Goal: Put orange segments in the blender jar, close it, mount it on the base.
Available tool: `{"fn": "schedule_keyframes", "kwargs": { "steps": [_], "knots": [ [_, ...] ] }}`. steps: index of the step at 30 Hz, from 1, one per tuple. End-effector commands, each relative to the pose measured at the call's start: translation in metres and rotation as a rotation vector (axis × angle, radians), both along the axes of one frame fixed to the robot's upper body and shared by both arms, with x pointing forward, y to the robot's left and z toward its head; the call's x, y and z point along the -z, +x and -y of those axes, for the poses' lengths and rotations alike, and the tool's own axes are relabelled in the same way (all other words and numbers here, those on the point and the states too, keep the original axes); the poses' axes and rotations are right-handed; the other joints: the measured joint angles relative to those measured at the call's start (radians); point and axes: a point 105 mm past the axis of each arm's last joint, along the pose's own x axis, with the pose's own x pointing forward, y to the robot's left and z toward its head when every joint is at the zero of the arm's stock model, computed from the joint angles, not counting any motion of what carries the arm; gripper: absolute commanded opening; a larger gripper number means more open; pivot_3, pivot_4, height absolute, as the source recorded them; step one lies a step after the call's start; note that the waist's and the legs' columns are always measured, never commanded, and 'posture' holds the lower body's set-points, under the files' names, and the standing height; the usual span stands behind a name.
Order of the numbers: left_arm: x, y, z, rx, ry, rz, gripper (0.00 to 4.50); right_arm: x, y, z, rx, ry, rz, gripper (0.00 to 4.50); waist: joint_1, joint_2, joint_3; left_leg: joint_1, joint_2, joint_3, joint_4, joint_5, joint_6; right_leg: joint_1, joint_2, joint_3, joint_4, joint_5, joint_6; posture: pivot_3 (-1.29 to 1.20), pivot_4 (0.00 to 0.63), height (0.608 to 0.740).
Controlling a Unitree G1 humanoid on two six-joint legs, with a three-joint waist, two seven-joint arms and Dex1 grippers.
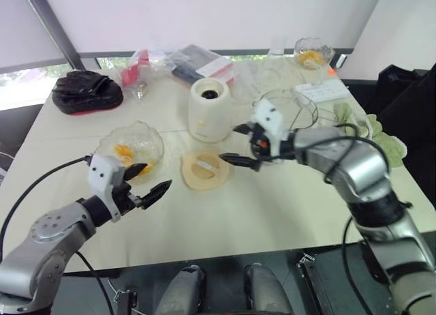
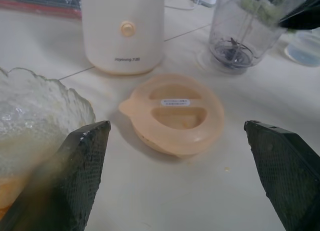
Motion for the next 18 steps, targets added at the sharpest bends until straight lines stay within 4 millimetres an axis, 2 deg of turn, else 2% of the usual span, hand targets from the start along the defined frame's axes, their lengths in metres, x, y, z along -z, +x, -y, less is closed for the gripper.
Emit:
{"fn": "schedule_keyframes", "kwargs": {
  "steps": [1,4,12,18],
  "knots": [
    [-0.009,-0.001,-0.006,-0.041,0.017,0.057,4.50,0.009,0.018,-0.016,0.032,-0.086,-0.030,4.48,-0.003,0.000,0.000,-0.001,0.000,0.000,0.000,0.000,0.000,-0.001,0.000,0.000,0.000,0.000,0.000,0.00,0.150,0.740],
    [-0.009,-0.004,-0.007,-0.052,0.019,0.061,4.50,0.023,0.030,-0.029,0.028,-0.132,-0.082,4.48,-0.009,0.000,0.000,-0.002,0.000,0.000,0.000,0.000,-0.001,-0.003,0.000,-0.001,0.001,0.000,-0.001,0.00,0.150,0.740],
    [-0.006,-0.012,-0.012,-0.105,0.036,0.065,4.50,0.065,0.050,-0.047,0.029,-0.219,-0.148,4.48,-0.029,0.000,0.000,-0.003,0.000,0.000,0.000,0.000,-0.001,-0.005,0.001,-0.002,0.002,0.001,-0.001,0.00,0.150,0.740],
    [-0.003,-0.018,-0.011,-0.116,0.049,0.059,4.50,0.075,0.051,-0.058,-0.003,-0.237,-0.134,4.48,-0.032,0.001,0.000,-0.003,0.000,0.000,-0.001,0.001,-0.001,-0.007,0.001,-0.001,0.003,0.001,-0.001,0.00,0.150,0.740]
  ]
}}
